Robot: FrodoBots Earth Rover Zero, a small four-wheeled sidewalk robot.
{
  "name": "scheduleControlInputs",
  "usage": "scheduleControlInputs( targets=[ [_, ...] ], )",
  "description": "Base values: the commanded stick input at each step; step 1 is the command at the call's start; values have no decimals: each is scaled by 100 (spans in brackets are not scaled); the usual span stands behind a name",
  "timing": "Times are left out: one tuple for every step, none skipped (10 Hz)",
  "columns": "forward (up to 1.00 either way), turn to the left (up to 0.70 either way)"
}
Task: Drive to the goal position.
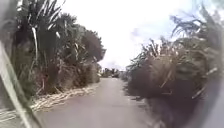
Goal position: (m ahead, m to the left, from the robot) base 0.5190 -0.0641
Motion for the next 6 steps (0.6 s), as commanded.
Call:
scheduleControlInputs(
  targets=[
    [70, 0],
    [70, 0],
    [70, 0],
    [70, 0],
    [70, 0],
    [70, 0]
  ],
)
